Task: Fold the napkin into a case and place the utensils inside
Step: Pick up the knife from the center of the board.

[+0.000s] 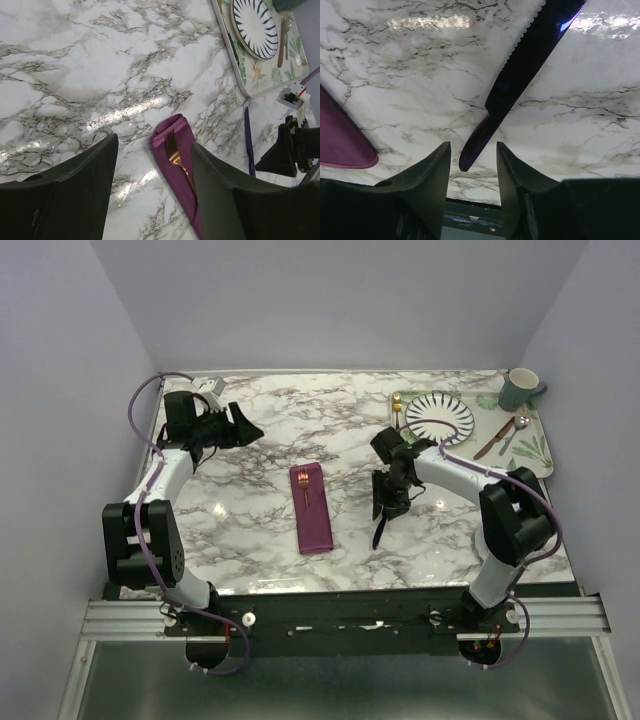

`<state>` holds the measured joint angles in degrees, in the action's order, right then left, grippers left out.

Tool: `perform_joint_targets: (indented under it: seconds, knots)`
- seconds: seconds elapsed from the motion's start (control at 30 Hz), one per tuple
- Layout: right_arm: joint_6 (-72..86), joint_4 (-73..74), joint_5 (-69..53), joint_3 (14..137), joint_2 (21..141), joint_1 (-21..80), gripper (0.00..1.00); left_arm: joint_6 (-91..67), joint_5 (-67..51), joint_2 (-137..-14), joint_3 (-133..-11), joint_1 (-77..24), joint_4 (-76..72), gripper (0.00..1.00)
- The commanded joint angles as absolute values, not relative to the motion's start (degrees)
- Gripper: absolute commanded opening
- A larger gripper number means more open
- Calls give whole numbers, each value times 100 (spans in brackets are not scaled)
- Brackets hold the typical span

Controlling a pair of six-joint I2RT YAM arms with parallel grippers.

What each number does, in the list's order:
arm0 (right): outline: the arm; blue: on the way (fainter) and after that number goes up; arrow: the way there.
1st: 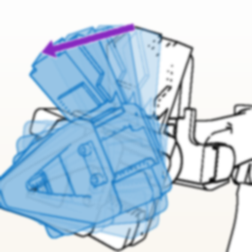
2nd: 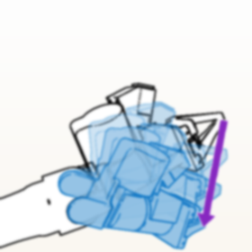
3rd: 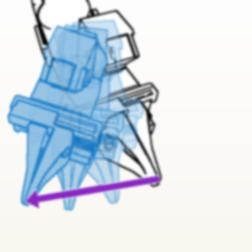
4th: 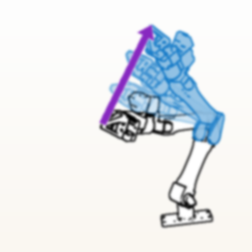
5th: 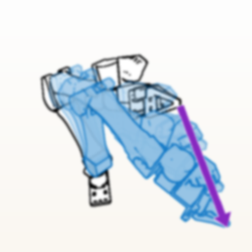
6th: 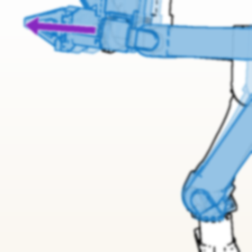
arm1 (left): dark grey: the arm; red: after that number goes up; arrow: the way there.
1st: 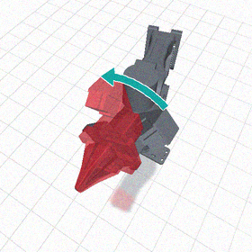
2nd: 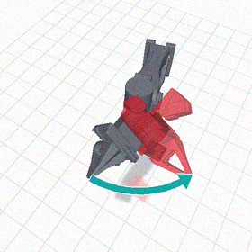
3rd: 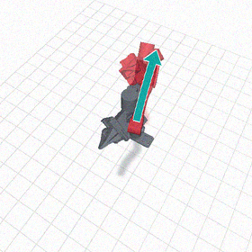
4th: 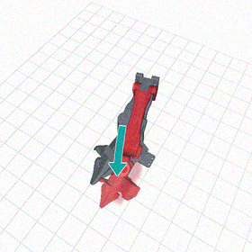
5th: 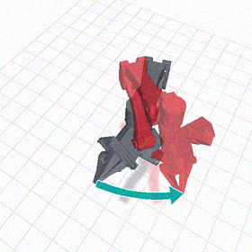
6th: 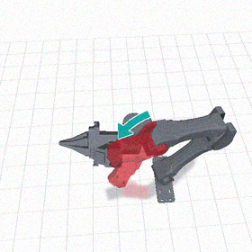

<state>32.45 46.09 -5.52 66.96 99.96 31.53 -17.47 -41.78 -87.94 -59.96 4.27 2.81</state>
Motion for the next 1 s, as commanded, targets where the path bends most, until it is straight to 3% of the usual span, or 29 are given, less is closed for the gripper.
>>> perform_joint_targets:
  seconds: [0.0, 0.57, 0.7, 0.73, 0.77, 0.97]
  knots:
    - [3480, 4466, -273, 6548, 10151, 3094, 47, -1775, -4096, -8648, -5933, 483, 97, 70]
    - [3454, 4236, -35, 6723, 10819, 2909, 34, -1731, -4122, -8719, -5959, 545, 132, 70]
    - [3428, 4298, -35, 6846, 10863, 2909, 18, -1714, -4105, -8745, -5950, 554, 132, 70]
    - [3410, 4315, -44, 6890, 10855, 2909, 4, -1714, -4096, -8754, -5950, 554, 132, 70]
    - [3410, 4333, -87, 7004, 10837, 2918, 1, -1714, -4087, -8754, -5950, 562, 141, 70]
    - [3200, 4631, -405, 7838, 10618, 3242, 1, -1766, -4052, -8693, -5775, 563, 53, 71]
